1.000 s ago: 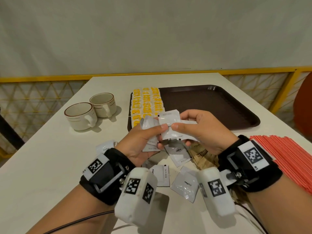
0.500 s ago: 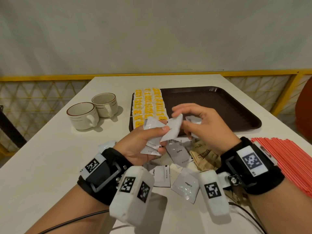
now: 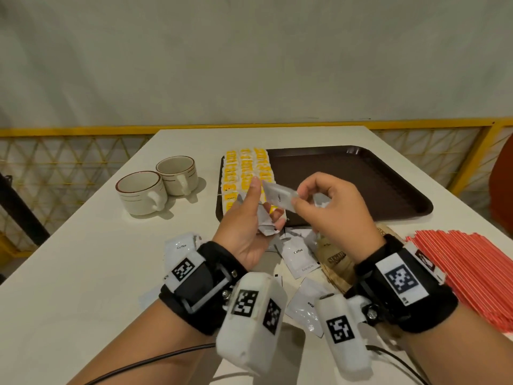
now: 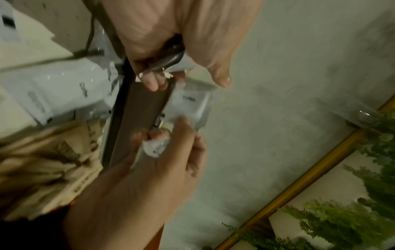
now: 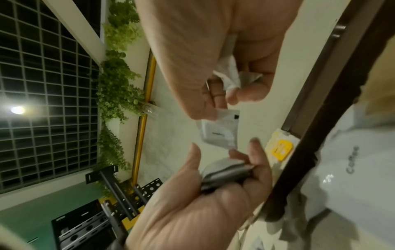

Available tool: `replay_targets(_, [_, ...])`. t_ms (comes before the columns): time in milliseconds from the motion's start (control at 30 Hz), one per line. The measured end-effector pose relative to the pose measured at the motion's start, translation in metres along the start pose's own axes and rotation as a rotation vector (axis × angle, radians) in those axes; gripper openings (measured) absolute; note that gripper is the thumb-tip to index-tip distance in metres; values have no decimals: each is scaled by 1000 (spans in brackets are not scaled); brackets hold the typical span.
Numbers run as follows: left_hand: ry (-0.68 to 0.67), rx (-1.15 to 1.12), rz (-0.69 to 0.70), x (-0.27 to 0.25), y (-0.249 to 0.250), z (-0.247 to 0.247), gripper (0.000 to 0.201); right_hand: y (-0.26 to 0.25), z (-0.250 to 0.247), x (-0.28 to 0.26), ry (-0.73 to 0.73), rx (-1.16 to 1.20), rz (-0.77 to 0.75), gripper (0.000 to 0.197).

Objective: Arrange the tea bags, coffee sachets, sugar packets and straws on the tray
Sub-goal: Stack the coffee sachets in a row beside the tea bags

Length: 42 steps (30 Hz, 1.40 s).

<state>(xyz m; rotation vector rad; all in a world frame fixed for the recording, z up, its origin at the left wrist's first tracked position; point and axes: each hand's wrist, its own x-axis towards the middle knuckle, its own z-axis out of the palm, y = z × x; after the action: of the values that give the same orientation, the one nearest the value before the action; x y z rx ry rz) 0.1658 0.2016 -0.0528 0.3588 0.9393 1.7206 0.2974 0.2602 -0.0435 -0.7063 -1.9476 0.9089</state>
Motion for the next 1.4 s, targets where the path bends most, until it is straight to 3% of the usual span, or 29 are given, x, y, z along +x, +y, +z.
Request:
replay_targets(100, [-123, 93, -29, 0, -4, 7, 47, -5, 1, -3, -179, 12, -16, 10])
replay_targets(167, [-134, 151, -60, 3, -7, 6, 61, -6, -1, -5, -275, 26, 12, 7])
replay_targets(233, [-164, 122, -71, 3, -5, 2, 37, -8, -1, -5, -315, 74, 62, 8])
replay_targets(300, [-244, 45, -93, 1, 0, -1, 19, -9, -3, -3, -310, 243, 156, 23])
replay_targets(433, [-209, -47, -110, 3, 5, -13, 19, -7, -13, 4, -293, 805, 442, 49])
replay_targets(600, [-180, 2, -138, -1, 3, -14, 29, -4, -18, 7, -213, 1076, 437, 58])
replay_targets(667, [-206, 74, -115, -7, -1, -10, 27, -4, -19, 8, -182, 1050, 391, 62])
replay_targets(800, [-287, 190, -62, -13, -11, -4, 43, -7, -13, 4, -251, 958, 359, 58])
replay_targets(1000, [-178, 95, 24, -9, 0, -8, 46, -4, -8, 0, -239, 762, 381, 40])
replay_targets(1167, [-156, 52, -141, -10, 5, -5, 39, -2, -11, 2, -84, 744, 394, 23])
replay_targets(1233, [-145, 56, -217, -11, 5, -3, 49, -3, -15, 5, -59, 737, 379, 18])
replay_targets(1333, [-152, 38, -281, -9, 3, -4, 72, -8, -21, 5, -139, 746, 329, 25])
replay_targets(1400, [-192, 26, -298, -11, 2, -3, 76, -11, -19, 4, -219, 593, 289, 25])
